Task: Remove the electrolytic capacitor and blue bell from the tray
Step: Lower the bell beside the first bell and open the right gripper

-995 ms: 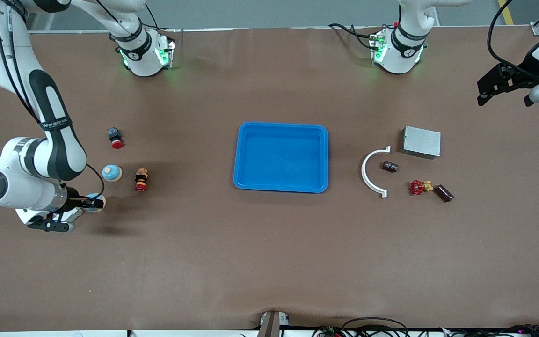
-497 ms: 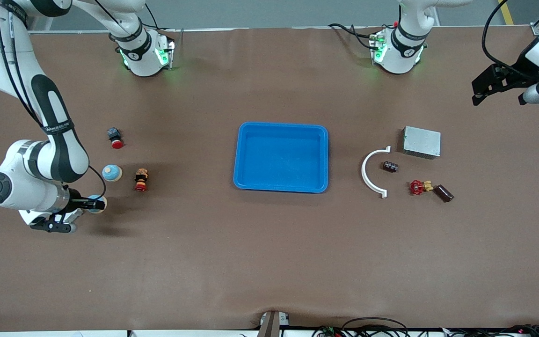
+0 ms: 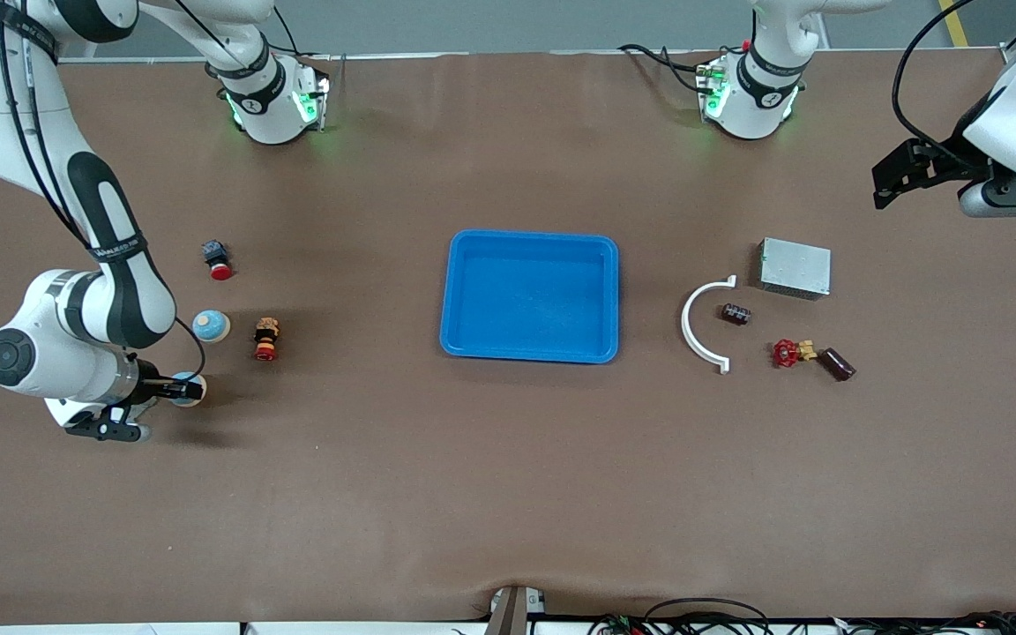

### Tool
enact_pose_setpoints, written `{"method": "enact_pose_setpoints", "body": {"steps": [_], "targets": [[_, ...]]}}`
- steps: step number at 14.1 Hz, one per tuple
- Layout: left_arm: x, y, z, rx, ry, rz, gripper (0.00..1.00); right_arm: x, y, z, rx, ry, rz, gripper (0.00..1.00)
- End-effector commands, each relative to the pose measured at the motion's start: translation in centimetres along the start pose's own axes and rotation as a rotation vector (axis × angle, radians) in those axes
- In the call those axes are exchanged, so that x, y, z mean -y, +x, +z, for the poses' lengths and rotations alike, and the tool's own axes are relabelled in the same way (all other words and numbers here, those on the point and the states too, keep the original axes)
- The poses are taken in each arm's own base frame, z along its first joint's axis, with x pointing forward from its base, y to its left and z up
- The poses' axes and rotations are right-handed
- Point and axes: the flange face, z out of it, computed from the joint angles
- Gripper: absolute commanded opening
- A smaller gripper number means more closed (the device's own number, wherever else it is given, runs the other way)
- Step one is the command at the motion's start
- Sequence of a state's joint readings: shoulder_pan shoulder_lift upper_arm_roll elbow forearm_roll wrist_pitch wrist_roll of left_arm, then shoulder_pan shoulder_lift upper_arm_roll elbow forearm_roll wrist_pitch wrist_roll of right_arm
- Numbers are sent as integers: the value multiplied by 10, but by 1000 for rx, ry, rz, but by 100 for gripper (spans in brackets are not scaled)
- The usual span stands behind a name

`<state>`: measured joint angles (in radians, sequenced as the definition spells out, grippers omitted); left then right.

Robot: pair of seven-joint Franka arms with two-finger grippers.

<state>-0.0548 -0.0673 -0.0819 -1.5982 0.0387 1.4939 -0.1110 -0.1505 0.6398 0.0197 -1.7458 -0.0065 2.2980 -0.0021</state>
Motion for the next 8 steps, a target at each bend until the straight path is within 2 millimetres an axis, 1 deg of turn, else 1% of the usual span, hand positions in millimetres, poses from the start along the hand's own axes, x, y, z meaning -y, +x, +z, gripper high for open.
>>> {"method": "enact_pose_setpoints", "body": {"steps": [1,2,3,8], "targets": [[2,-2,-9,-17,-25,-23,100,-4,2,1,-8,7,0,0],[7,-3,-16,-34,-23,-33,100,-5,3,2,-14,8,2,0],[7,-2,-20,-43,-21,-41,100,-5,3,6,-18,8,2,0],[4,-3,-23,-46,-38,-46,100,-6,4,14,-25,9,5,0]]}}
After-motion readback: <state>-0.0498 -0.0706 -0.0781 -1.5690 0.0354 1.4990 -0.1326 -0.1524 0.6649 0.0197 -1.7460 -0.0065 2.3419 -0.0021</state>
